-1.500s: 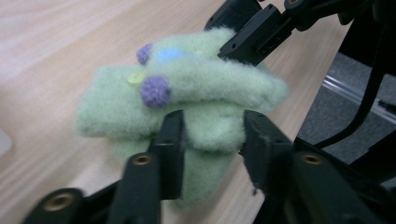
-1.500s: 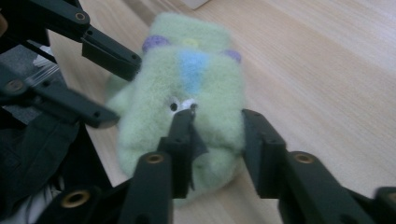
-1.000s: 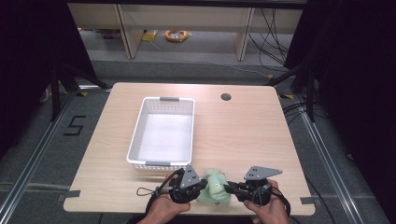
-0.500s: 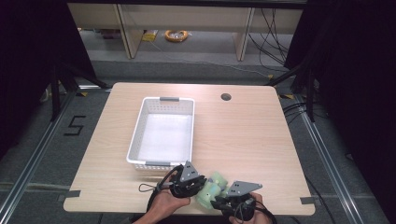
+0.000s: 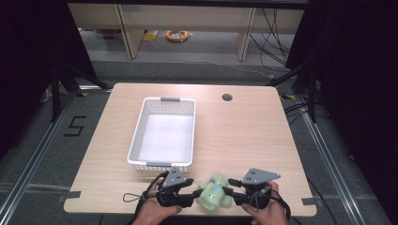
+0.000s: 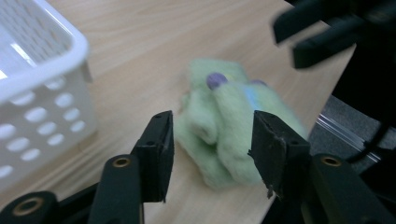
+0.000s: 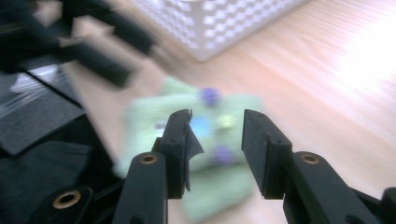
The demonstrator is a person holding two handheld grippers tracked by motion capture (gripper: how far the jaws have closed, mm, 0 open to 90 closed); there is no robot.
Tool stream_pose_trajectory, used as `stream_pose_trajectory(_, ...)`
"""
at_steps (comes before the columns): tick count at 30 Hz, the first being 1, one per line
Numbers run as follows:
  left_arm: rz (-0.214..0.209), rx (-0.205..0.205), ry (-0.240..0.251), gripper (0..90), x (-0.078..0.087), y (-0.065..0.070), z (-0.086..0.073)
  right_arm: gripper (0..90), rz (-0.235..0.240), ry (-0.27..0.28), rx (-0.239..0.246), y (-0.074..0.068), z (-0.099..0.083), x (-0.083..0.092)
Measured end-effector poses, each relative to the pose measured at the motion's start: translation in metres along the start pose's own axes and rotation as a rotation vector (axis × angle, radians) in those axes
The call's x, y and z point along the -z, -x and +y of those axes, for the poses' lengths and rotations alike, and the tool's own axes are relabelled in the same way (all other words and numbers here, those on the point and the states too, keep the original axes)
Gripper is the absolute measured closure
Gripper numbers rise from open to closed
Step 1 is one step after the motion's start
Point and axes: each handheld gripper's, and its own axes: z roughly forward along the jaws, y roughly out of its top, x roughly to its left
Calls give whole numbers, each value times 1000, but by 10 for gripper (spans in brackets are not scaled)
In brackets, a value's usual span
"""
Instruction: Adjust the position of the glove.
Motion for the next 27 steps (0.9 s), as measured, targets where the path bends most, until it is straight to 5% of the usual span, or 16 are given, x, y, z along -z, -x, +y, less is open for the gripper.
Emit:
stream_pose_trajectory(7, -25, -37, -65, 466, -10, 9, -12, 631, 50, -47, -60, 34, 7, -29)
stream_pose_trajectory(8, -31, -16, -75, 473, -13, 10, -14, 631, 55, -53, -65, 36, 7, -34)
stream_pose_trajectory(14, -25, -56, -109, 542, -19, 14, -19, 635, 66, -107, -75, 37, 5, -50)
stream_pose_trajectory(15, -27, -91, -122, 564, -19, 12, -19, 640, 73, -110, -86, 38, 4, -50)
stream_pose_trajectory(16, -33, -60, -101, 603, -21, 15, -19, 644, 82, -114, -96, 39, 4, -51)
stream_pose_trajectory(18, -24, -92, -115, 669, -21, 13, -19, 647, 103, -121, -127, 42, 1, -52)
stream_pose_trajectory(19, -31, -71, -100, 710, -22, 14, -19, 654, 114, -115, -151, 45, 0, -54)
stream_pose_trajectory(21, -27, -92, -137, 749, -20, 11, -19, 677, 147, -117, -185, 48, -2, -55)
stream_pose_trajectory(22, -29, -55, -117, 761, -22, 12, -20, 693, 152, -118, -201, 49, -3, -55)
stream_pose_trajectory(24, -28, -73, -115, 778, -21, 12, -20, 761, 180, -114, -210, 50, -5, -55)
stream_pose_trajectory(25, -29, -38, -104, 785, -22, 14, -21, 814, 186, -113, -214, 49, -5, -55)
stream_pose_trajectory(27, -31, -65, -116, 797, -20, 13, -20, 854, 196, -105, -208, 48, -5, -53)
